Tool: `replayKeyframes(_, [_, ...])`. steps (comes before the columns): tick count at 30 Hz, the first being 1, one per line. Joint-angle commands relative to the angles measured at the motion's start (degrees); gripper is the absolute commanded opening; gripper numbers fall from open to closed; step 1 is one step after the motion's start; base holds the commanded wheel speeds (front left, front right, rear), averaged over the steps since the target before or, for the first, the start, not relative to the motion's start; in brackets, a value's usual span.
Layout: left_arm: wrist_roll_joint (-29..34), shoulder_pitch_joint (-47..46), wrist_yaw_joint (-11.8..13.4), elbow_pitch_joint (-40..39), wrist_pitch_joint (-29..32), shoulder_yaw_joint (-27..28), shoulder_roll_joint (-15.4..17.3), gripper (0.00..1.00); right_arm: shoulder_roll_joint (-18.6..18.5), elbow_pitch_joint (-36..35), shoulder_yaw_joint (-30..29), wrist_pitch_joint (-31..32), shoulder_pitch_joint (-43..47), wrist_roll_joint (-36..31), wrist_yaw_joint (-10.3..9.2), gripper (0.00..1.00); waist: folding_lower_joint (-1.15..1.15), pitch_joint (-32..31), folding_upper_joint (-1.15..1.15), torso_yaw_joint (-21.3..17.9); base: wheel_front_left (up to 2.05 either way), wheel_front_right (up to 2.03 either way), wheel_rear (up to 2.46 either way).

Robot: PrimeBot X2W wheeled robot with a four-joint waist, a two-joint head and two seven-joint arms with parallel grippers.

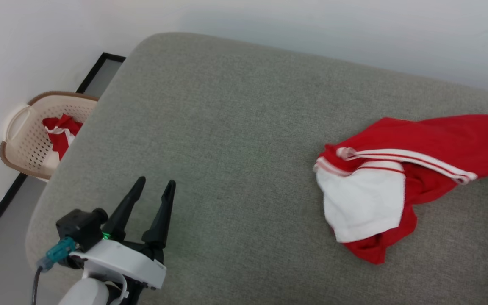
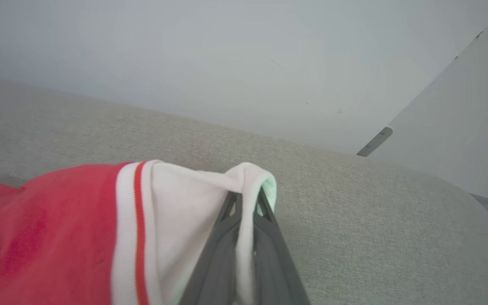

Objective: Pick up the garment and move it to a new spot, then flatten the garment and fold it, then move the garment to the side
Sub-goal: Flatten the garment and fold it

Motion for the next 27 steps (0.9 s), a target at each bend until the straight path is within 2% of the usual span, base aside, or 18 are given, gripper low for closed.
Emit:
replayKeyframes(1, [0.4,-0.5,-0.4,0.2,-0.2,0.0,-0.1,1.00,-1.0,0.8,-0.9,-0.5,-0.6,-0.6,-0.06,0.00,0.00,0.4,0.00,-0.2,0.00,0.00,0.00])
replayKeyframes(9, [0.5,-2.4,-1.0,1.3,-0.4,-1.0,-1.0,1.00,-4.9,6.6,-5.3,-1.0,-0.3,-4.9,-0.06,0.00,0.00,2.2,0.00,-0.5,0.00,0.00,0.00])
replayKeyframes(14, [0.6,-3.3,-1.5,2.3,-0.5,-1.4,-1.6,1.00,-4.6,12.2,-8.5,-0.6,1.0,-5.1,-0.06,0.00,0.00,2.9,0.00,-0.8,0.00,0.00,0.00])
replayKeyframes(15, [0.5,-3.5,-1.5,2.4,-0.5,-1.4,-1.7,1.00,-4.4,13.0,-8.9,-0.6,0.9,-5.2,-0.06,0.07,0.00,3.0,0.00,-0.9,0.00,0.00,0.00])
replayKeyframes(16, [0.4,-3.7,-1.6,2.6,-0.5,-1.4,-1.7,1.00,-4.2,13.8,-9.4,-0.8,0.8,-5.2,-0.06,0.29,0.00,3.0,0.00,-1.1,0.00,0.00,0.00])
replayKeyframes(18, [0.5,-4.0,-1.8,3.0,-0.5,-1.5,-1.6,1.00,-3.5,15.0,-10.1,-1.0,0.4,-5.5,-0.06,0.48,0.00,3.0,0.00,-1.4,0.00,0.00,0.00])
replayKeyframes(19, [0.6,-4.1,-1.8,3.1,-0.5,-1.5,-1.5,1.00,-3.2,15.6,-10.7,-0.9,-0.2,-5.4,-0.06,0.68,0.00,3.0,0.00,-1.6,0.00,0.00,0.00])
replayKeyframes(20, [0.6,-4.2,-1.9,3.2,-0.4,-1.6,-1.4,1.00,-2.9,16.0,-10.8,-1.0,-0.6,-5.7,-0.06,1.00,0.00,3.0,0.00,-1.8,0.00,0.00,0.00])
replayKeyframes(27, [0.9,-5.1,-1.9,2.8,1.1,-1.6,0.4,1.00,-0.3,18.5,-10.6,0.7,-3.9,-5.2,-0.05,1.00,0.00,1.7,0.00,-4.6,0.00,0.00,0.00])
